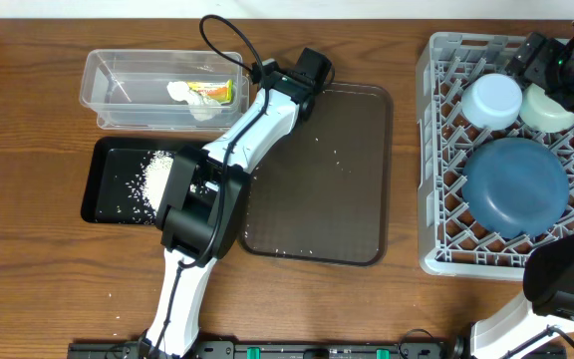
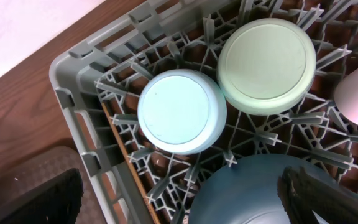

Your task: Sort waste into correct bins and load items into the dishwasher rack

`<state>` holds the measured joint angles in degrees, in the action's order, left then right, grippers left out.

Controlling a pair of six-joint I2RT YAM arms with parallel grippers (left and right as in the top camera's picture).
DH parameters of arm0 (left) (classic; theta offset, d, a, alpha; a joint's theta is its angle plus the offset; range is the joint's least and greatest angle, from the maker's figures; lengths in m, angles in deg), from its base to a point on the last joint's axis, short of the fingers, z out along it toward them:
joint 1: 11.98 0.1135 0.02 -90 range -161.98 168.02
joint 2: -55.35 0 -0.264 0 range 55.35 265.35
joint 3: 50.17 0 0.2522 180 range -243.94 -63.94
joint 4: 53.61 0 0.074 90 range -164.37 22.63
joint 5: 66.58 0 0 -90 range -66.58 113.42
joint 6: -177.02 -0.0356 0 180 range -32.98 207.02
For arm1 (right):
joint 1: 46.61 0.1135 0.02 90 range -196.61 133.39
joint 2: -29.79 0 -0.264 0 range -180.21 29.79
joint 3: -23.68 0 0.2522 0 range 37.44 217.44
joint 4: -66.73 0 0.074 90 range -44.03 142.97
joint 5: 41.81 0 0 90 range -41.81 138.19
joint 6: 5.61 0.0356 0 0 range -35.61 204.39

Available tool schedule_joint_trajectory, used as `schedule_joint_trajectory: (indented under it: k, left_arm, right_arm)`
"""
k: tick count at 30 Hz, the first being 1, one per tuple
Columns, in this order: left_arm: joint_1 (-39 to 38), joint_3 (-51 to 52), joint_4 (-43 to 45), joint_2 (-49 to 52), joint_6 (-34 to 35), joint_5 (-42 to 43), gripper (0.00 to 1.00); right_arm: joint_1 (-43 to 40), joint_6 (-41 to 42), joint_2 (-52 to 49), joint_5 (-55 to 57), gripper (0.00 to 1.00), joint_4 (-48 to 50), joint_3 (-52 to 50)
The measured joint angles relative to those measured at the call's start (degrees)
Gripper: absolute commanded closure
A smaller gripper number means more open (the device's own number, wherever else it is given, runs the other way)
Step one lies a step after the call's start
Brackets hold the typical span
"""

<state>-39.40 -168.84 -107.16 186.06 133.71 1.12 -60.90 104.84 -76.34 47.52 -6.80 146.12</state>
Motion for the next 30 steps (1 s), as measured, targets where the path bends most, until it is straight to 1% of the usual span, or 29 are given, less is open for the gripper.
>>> schedule_joint_trajectory:
  k: [4, 10, 11, 16, 18, 25, 30]
  left_arm:
    - [0.04, 0.0, 1.29, 0.0, 0.02, -0.15, 0.46]
    - [0.68, 0.2, 2.71, 0.02, 0.02, -0.17, 0.47]
    - [0.79, 0.22, 2.73, 0.07, 0.02, -0.15, 0.51]
    - [1.11, 0.22, 2.64, 0.83, 0.39, 0.02, 0.87]
    - [1.11, 0.31, 2.54, 0.98, -0.11, 0.81, 0.94]
    - [1.07, 0.44, 1.46, -0.61, -2.01, 5.16, 0.94]
    - [1.07, 0.5, 0.15, -7.78, -2.6, 6.54, 0.94]
  right_arm:
    - [0.0, 0.0, 0.0, 0.0, 0.01, 0.0, 0.0]
    - [0.0, 0.0, 0.0, 0.0, 0.01, 0.0, 0.0]
    - [0.0, 0.0, 0.0, 0.0, 0.01, 0.0, 0.0]
    - [0.0, 0.0, 0.0, 0.0, 0.01, 0.0, 0.0]
    - [0.0, 0.0, 0.0, 0.0, 0.01, 0.0, 0.0]
    - [0.0, 0.0, 0.0, 0.0, 0.01, 0.0, 0.0]
    - [0.0, 0.0, 0.0, 0.0, 0.01, 0.0, 0.0]
